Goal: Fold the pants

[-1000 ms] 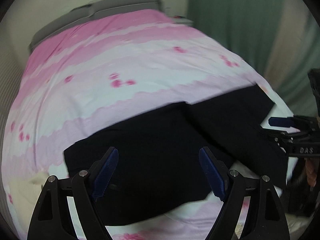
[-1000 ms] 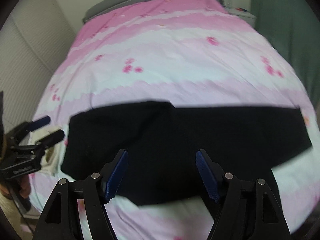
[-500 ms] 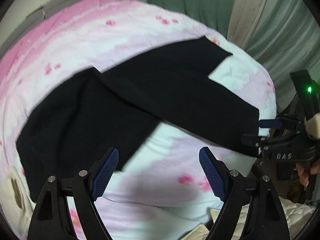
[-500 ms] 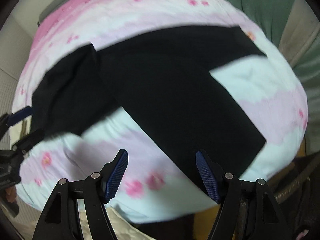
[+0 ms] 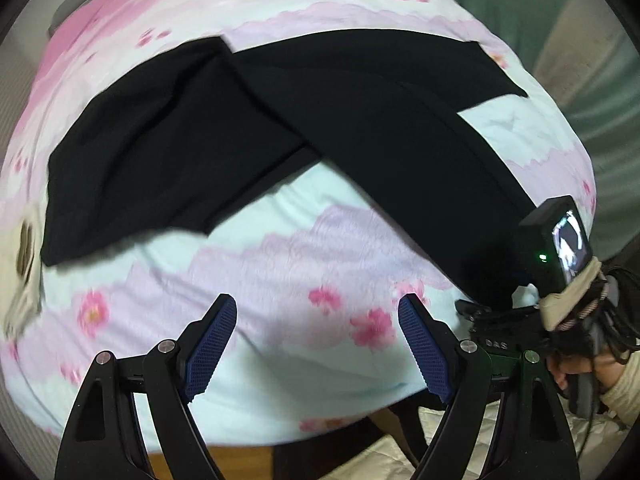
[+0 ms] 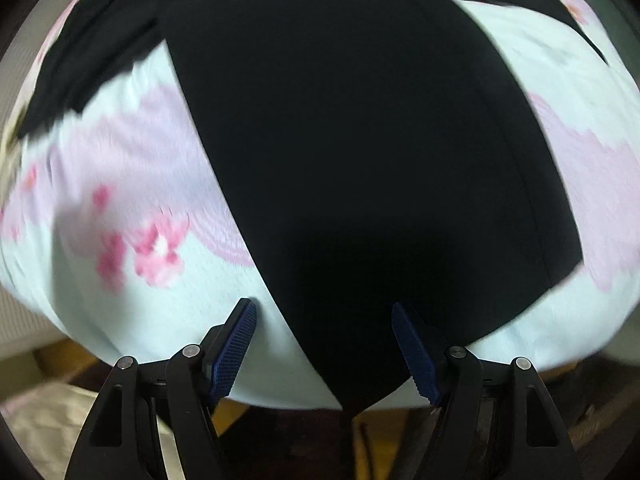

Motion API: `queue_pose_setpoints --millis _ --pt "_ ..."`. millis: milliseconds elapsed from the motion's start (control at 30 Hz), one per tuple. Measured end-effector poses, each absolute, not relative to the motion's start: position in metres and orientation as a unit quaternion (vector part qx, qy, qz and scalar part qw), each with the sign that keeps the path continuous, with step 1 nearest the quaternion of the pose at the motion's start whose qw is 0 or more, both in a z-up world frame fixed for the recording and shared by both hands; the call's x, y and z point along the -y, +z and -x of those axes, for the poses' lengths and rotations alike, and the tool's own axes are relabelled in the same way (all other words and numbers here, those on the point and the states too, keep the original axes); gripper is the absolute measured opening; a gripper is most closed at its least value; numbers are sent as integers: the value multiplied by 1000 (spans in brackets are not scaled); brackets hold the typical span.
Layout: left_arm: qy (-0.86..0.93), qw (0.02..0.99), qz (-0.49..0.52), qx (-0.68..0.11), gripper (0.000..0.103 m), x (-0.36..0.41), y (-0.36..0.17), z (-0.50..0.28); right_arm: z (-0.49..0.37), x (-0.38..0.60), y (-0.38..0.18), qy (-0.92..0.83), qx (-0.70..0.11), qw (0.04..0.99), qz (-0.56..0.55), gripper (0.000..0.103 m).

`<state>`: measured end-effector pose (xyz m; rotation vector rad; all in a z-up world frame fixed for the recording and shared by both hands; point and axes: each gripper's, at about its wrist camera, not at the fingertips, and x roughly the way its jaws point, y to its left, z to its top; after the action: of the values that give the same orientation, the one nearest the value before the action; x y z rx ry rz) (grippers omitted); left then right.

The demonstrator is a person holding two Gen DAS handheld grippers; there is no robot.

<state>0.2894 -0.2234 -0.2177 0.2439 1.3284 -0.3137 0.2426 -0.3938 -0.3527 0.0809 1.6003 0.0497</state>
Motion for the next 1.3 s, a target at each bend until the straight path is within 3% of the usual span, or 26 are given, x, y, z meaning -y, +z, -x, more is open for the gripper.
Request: queue_pose_setpoints --millis 167,233,300,367,567,733,967,1133,1167,1267,1300 --pt "-125 770 -105 -616 83 212 -216 -283 -249 380 -361 40 -717 696 16 68" --pt "-125 772 -102 -615 83 210 -215 -286 -251 379 -364 50 -718 694 15 52" --pt "-128 771 -101 -616 83 211 -216 -292 -254 383 -361 44 -719 693 12 18" --pt "-135 773 -100 -611 83 214 -213 -299 -258 393 -347 49 -716 696 -17 4" --pt "-203 788 -134 -566 83 232 -194 -317 -263 429 -250 -8 -627 779 -29 3" --pt "-312 779 -251 -482 83 281 -179 -349 -276 467 -182 -55 -560 826 -27 3" --pt "-430 712 -325 -450 83 364 -183 -400 -295 484 -170 -75 -541 837 -44 3" --pt "-473 655 -351 -474 83 429 -212 -424 -286 488 -167 -76 -527 844 -60 3" --pt "-474 648 -356 -478 77 440 -218 -427 -289 492 -164 -76 -523 847 -66 3" --pt "-474 627 -361 -501 19 466 -228 -439 -296 510 -158 -80 -514 851 -75 3" --pt "-474 626 -353 -508 17 472 -227 -445 -300 516 -156 -82 -512 852 -78 3"
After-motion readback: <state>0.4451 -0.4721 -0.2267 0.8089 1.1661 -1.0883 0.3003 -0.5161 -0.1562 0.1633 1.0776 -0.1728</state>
